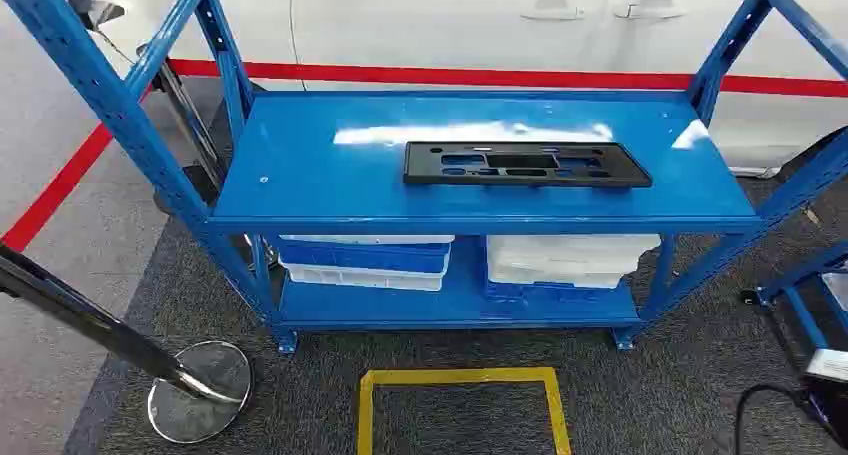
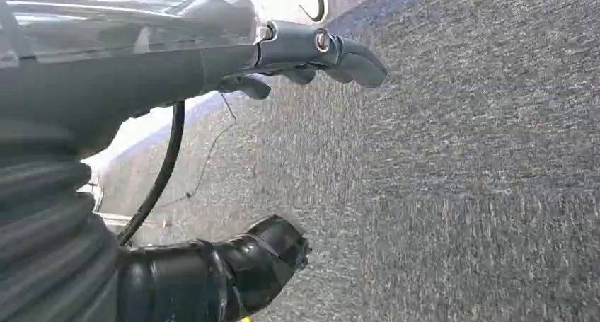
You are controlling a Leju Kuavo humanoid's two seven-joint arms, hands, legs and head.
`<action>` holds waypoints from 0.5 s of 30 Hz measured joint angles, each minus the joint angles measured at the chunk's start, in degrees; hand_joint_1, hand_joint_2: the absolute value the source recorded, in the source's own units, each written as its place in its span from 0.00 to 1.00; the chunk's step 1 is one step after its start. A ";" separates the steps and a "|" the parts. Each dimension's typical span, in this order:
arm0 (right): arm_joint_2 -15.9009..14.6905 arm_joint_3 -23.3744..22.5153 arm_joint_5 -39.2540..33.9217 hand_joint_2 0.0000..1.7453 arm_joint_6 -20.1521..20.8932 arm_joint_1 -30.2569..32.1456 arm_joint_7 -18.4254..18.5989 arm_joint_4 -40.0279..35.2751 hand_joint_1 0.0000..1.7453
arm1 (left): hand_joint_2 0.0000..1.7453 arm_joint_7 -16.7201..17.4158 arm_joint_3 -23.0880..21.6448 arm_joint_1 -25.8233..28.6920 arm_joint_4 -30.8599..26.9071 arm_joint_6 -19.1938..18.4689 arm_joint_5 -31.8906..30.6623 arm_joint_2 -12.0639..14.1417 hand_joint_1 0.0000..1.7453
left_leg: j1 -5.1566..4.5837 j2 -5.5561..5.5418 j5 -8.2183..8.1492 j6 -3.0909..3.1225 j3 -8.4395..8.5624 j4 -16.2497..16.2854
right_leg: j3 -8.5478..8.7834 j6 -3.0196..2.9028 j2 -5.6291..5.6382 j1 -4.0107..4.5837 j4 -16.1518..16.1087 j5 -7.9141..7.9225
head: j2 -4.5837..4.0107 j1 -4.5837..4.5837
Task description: Take the parts from the cabinet and place them on the table.
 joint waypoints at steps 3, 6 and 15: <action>-0.30 4.77 2.90 0.00 -0.54 0.79 1.02 -0.57 0.00 | 1.00 0.00 0.20 -0.06 0.00 -0.30 -0.33 0.07 0.00 | 0.00 0.00 0.00 0.00 0.01 0.00 | 0.03 0.00 0.03 0.00 0.00 0.00 | 0.00 -0.02; -1.77 9.64 7.11 0.00 -0.48 0.94 3.90 -0.48 0.00 | 1.00 -0.02 0.31 -0.21 0.00 -1.18 -0.81 0.15 0.00 | 0.00 0.00 0.00 0.00 -0.01 0.00 | 0.04 0.00 0.02 0.01 0.00 0.00 | 0.00 0.00; -7.87 25.69 9.04 1.00 3.85 -4.68 10.16 6.18 0.00 | 0.00 -2.93 0.61 -0.52 0.00 -5.90 -0.42 0.61 0.00 | 0.00 0.01 0.08 -0.01 0.00 0.00 | 0.04 -0.02 0.01 0.01 0.02 0.04 | 0.00 -0.02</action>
